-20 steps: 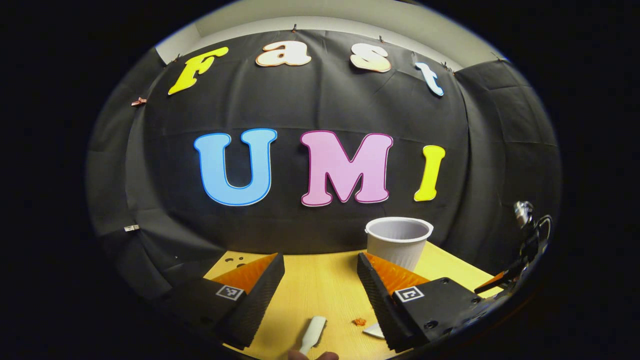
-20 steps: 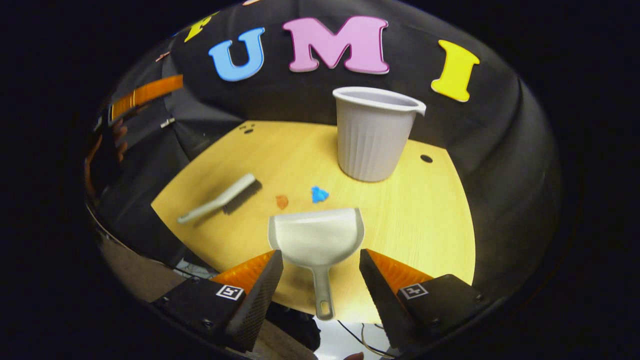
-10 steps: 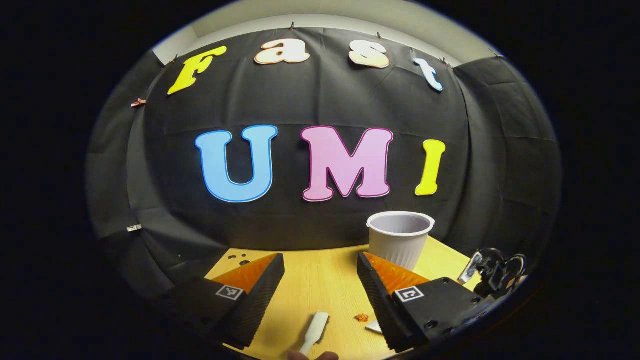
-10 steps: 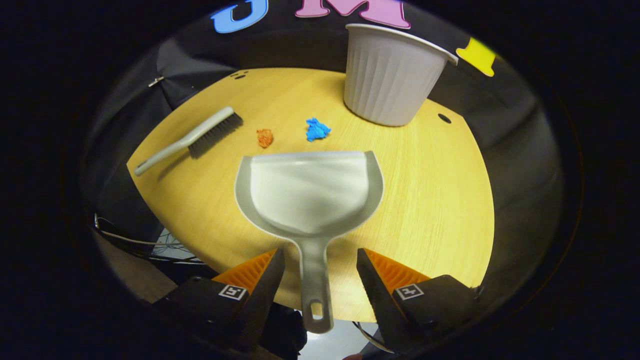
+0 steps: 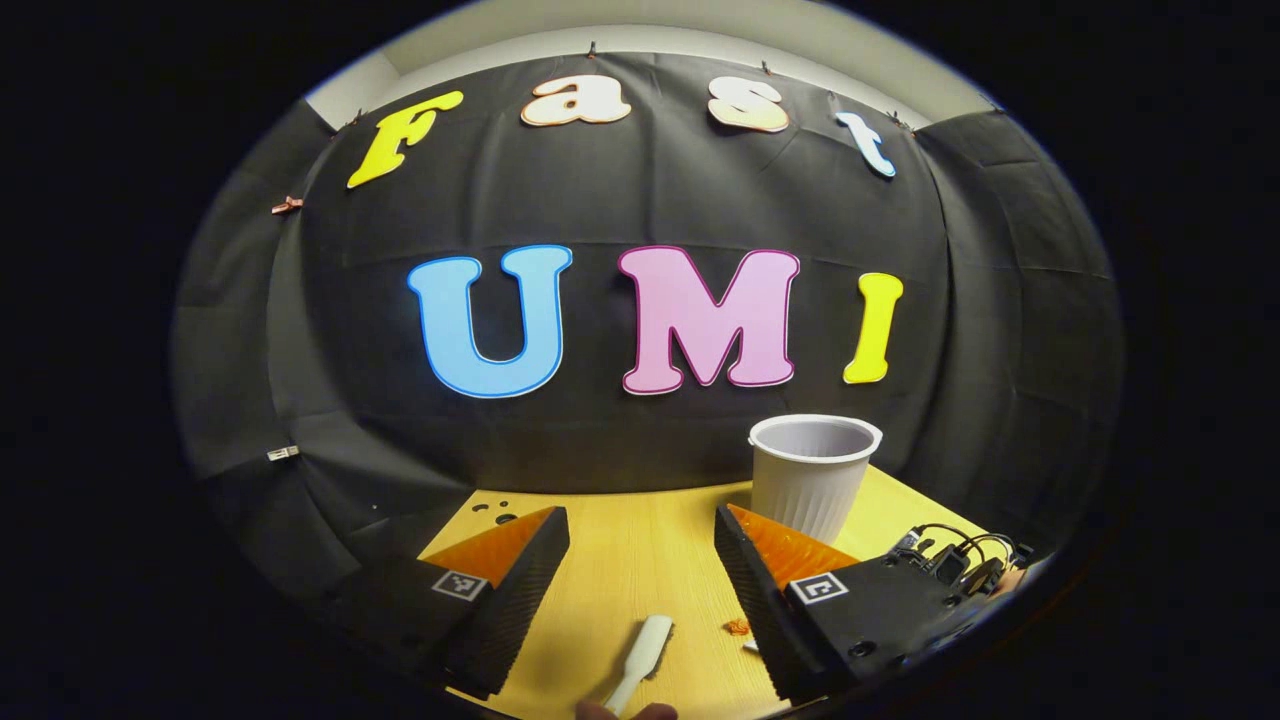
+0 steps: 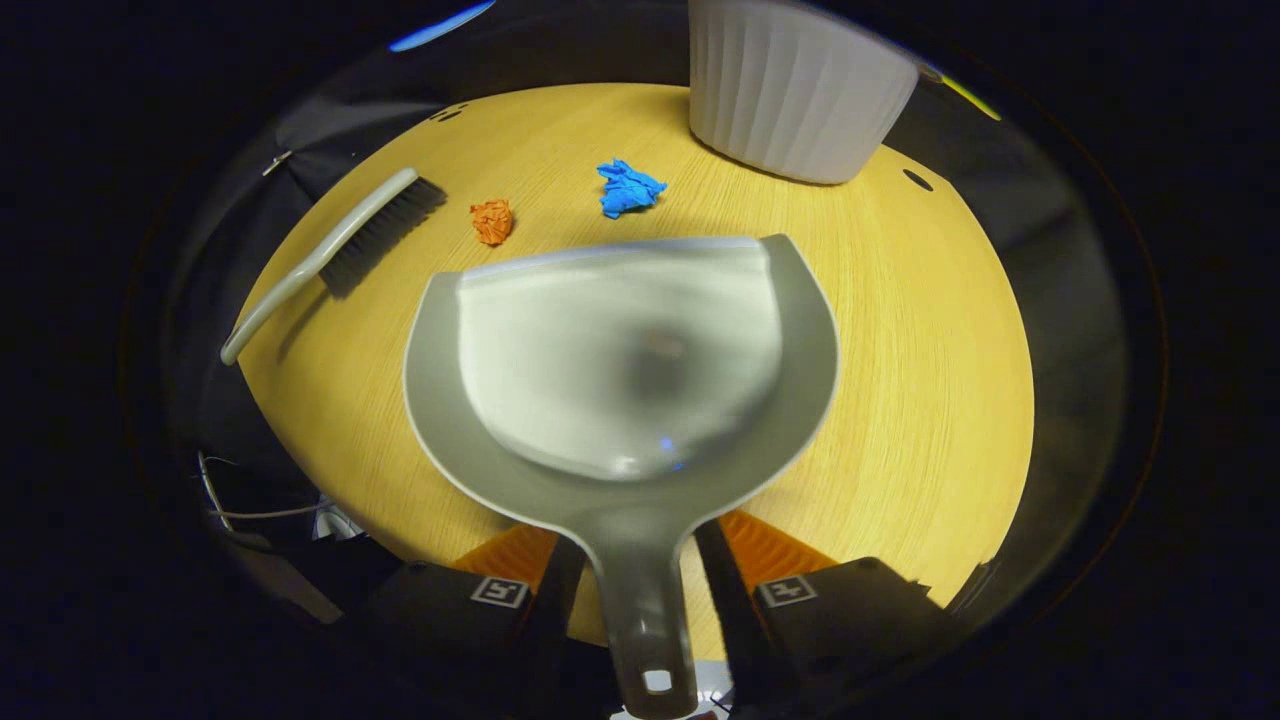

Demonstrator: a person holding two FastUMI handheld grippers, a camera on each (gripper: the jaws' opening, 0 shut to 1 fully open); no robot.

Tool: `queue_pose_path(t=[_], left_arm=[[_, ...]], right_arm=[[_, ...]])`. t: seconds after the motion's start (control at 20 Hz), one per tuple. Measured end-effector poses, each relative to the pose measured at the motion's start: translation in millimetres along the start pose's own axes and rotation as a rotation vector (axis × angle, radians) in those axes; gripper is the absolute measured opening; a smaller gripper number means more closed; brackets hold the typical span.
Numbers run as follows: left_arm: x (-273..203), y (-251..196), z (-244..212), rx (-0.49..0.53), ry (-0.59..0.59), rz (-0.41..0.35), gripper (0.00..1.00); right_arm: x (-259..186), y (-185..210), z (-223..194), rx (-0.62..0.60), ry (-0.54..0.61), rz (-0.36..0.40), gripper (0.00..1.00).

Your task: Pick up the small broom and dustpan from the desktop, sweep the trash into the dustpan with the broom, and then empty the trash into the garbage bin.

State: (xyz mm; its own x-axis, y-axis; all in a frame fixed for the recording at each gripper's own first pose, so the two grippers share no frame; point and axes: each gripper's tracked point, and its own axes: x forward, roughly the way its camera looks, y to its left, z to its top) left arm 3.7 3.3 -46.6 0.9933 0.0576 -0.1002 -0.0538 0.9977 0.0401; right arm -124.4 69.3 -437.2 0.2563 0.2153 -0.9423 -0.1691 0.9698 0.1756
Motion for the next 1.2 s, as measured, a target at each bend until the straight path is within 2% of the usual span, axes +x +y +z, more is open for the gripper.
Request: queue_pose_path(t=[0.05,0.1,0.2,0.25,0.35,0.55,0.6,0.7,0.8,0.9,1.0,1.2], left_arm=[[0.2,2.2,-1.5,-0.004,0.001,0.005,0.94],[0.7,2.9,-1.4,-0.007,0.001,0.008,0.94],[2.3,4.7,-4.7,-0.013,0.006,0.013,0.94],[3.4,5.8,-7.3,-0.017,0.012,0.013,0.94],[4.8,6.8,-9.1,-0.022,0.021,0.016,0.94],[10.0,9.7,-18.1,-0.026,0.045,0.016,0.94],[12.7,11.0,-23.7,-0.025,0.061,0.01,0.94],[17.6,13.0,-37.7,-0.017,0.11,-0.008,0.94],[19.9,14.7,-57.5,-0.003,0.18,-0.024,0.94],[21.6,14.3,-83.7,0.011,0.282,-0.052,0.94],[22.0,6.3,-115.7,0.012,0.391,-0.102,0.94],[6.5,-1.8,-197.6,0.027,0.702,-0.167,0.93]], right_arm=[[2.1,-0.2,1.2,-0.002,0.015,0.002,0.63],[1.3,1.1,0.0,-0.008,0.03,0.006,0.66],[1.6,1.8,0.4,-0.019,0.049,-0.002,0.56],[6.5,1.5,1.2,-0.022,0.053,-0.007,0.37],[3.8,3.5,4.4,-0.041,0.023,-0.003,0.42],[3.5,2.6,6.4,-0.033,-0.017,0.025,0.35],[1.5,0.8,4.8,-0.052,-0.019,0.024,0.4],[-3.2,0.9,1.5,-0.082,-0.021,0.033,0.36],[-13.7,3.6,0.9,-0.096,-0.041,0.052,0.4],[-25.4,2.7,0.7,-0.126,-0.063,0.053,0.36],[-36.3,-1.3,-2.5,-0.165,-0.072,0.04,0.36],[-51.2,-4.8,-9.3,-0.176,-0.084,0.036,0.36]])
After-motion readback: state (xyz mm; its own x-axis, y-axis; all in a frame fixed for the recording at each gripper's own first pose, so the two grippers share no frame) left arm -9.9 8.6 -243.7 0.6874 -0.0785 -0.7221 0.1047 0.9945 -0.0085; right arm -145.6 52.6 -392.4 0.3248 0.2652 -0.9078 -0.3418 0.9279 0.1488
